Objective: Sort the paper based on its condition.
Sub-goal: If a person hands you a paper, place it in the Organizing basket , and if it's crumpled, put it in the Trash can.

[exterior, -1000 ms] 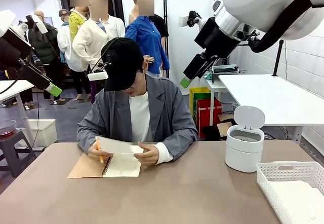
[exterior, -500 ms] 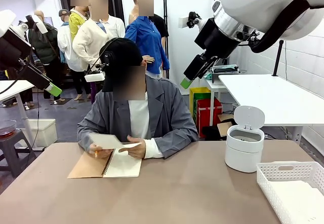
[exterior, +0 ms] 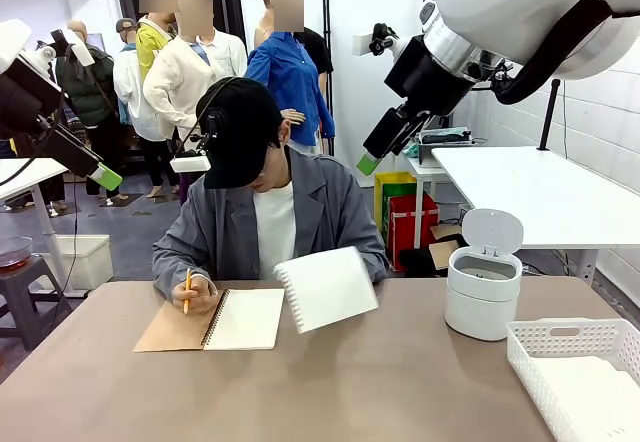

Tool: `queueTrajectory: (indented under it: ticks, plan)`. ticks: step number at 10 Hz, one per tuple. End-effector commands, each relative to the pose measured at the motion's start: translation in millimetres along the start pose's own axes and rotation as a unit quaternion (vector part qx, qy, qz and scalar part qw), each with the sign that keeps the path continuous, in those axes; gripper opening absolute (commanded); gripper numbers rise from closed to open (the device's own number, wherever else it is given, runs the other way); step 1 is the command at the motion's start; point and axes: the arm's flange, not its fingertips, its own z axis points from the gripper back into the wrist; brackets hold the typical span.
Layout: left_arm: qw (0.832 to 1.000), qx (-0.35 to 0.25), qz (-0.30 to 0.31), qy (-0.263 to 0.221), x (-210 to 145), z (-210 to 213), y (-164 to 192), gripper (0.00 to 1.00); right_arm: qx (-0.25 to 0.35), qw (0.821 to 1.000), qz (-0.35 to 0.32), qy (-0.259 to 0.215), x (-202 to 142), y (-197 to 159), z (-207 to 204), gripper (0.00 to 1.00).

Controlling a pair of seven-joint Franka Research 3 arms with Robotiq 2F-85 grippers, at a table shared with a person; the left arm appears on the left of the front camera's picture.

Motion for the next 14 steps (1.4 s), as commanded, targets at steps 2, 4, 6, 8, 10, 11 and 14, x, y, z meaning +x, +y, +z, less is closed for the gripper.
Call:
queueTrajectory:
  ticks: [2, 4, 6, 8, 10, 11, 14]
  plan:
    - [1.0, -0.001, 0.001, -0.002, -0.6, 0.4, 0.4, 1.0, 0.0, 1.0, 0.0, 0.0, 0.0, 0.0, 0.0, 1.0]
    - [1.0, -0.001, 0.001, -0.002, -0.6, 0.4, 0.4, 1.0, 0.022, 0.999, -0.028, -0.028, -0.5, -5.7, -7.4, 1.0]
    - [1.0, -0.001, 0.001, -0.002, -0.6, 0.4, 0.4, 1.0, 0.008, 1.0, -0.012, -0.008, 0.2, -1.3, -0.8, 1.0]
    - [1.0, -0.001, 0.001, -0.002, -0.6, 0.4, 0.4, 1.0, 0.008, 1.0, -0.012, -0.008, 0.2, -1.3, -0.8, 1.0]
    - [1.0, -0.001, 0.001, -0.002, -0.6, 0.4, 0.4, 1.0, 0.008, 1.0, -0.012, -0.008, 0.2, -1.3, -0.8, 1.0]
    - [1.0, -0.001, 0.001, -0.002, -0.6, 0.4, 0.4, 1.0, 0.008, 1.0, -0.012, -0.008, 0.2, -1.3, -0.8, 1.0]
    - [1.0, -0.001, 0.001, -0.002, -0.6, 0.4, 0.4, 1.0, 0.008, 1.0, -0.012, -0.008, 0.2, -1.3, -0.8, 1.0]
